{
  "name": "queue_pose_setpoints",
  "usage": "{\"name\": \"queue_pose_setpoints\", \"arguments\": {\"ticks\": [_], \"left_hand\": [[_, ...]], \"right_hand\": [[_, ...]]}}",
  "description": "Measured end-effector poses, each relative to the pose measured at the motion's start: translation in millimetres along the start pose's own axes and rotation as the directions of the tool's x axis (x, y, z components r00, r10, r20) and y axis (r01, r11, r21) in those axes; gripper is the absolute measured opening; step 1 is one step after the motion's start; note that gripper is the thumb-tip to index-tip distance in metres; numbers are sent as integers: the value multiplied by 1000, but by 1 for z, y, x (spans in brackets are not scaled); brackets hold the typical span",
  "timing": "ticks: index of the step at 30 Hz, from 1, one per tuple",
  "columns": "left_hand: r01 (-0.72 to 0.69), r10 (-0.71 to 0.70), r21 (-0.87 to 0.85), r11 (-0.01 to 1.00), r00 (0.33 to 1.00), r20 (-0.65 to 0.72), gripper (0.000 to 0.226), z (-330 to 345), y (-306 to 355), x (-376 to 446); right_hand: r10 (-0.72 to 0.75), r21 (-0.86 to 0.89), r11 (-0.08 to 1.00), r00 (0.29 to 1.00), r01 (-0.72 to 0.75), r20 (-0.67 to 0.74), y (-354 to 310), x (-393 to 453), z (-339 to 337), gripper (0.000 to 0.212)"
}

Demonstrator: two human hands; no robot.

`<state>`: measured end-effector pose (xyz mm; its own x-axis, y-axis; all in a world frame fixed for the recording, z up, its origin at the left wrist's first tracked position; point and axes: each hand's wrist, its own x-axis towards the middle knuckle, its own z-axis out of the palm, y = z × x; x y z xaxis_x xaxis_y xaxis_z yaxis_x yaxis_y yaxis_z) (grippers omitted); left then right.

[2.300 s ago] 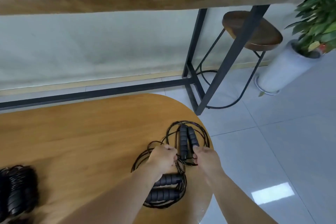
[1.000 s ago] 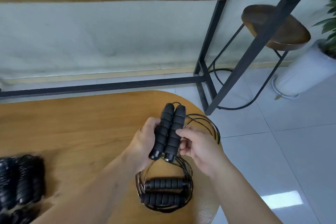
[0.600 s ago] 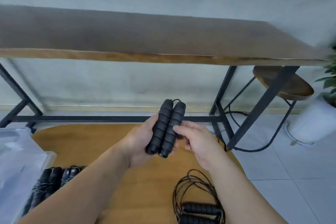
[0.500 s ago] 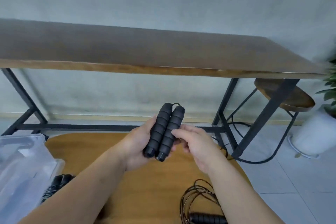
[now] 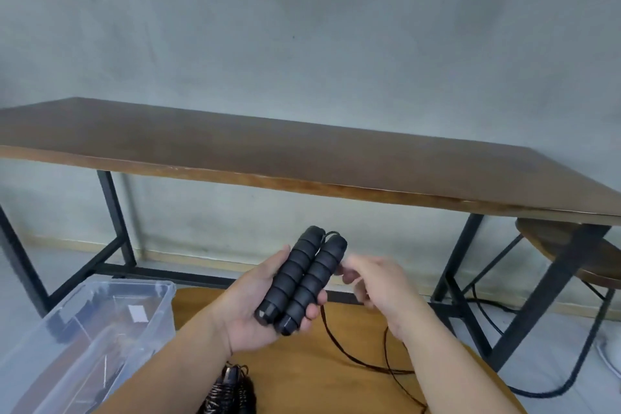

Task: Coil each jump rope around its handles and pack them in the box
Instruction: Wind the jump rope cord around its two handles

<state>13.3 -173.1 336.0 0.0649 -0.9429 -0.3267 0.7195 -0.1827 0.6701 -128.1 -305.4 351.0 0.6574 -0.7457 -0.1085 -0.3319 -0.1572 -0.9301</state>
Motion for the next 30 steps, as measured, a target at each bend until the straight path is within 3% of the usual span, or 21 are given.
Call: {"name": "queue_pose_setpoints", "arguments": {"ticks": [2,3,5,7,9,14,18,21,24,27,30], "left_hand": [[22,-20,-35,999,998,53,69,-4,5,-10],[39,-37,-26,999,996,86,70,-5,7,-14],[68,-68,7,998,982,176,70,-3,10,-20],[61,-66,28,998,966,252,66,1,12,-25],[36,-38,13,999,955,294,67,4,14,-28],[-42,40,3,999,966,257,73,-1,19,-28],[-124,125,-13,992,987,102,66,1,16,-17],[-188,230,276,943,965,-129,63,4,18,-9],[-146,322,558,817,918,-232,61,13,14,-6],[-109,344,636,764,903,-257,63,16,11,1],[-104,310,582,806,913,-265,59,15,7,9]], "right_hand": [[-59,81,993,965,82,-256,-6,13,2,23],[-87,116,985,956,124,-281,-10,19,4,25],[-96,288,945,975,153,-203,-20,29,15,34],[-7,480,876,997,41,-73,-25,34,27,36],[78,565,822,997,-75,18,-24,35,37,40],[61,440,895,997,-77,51,-16,25,54,40],[4,308,950,987,-54,161,-5,14,56,34],[-14,110,994,976,-10,219,4,8,54,37],[-119,-223,961,974,162,193,11,10,41,40],[-137,-349,908,951,232,277,14,11,29,40],[-85,-435,871,942,229,325,18,8,23,35]]}}
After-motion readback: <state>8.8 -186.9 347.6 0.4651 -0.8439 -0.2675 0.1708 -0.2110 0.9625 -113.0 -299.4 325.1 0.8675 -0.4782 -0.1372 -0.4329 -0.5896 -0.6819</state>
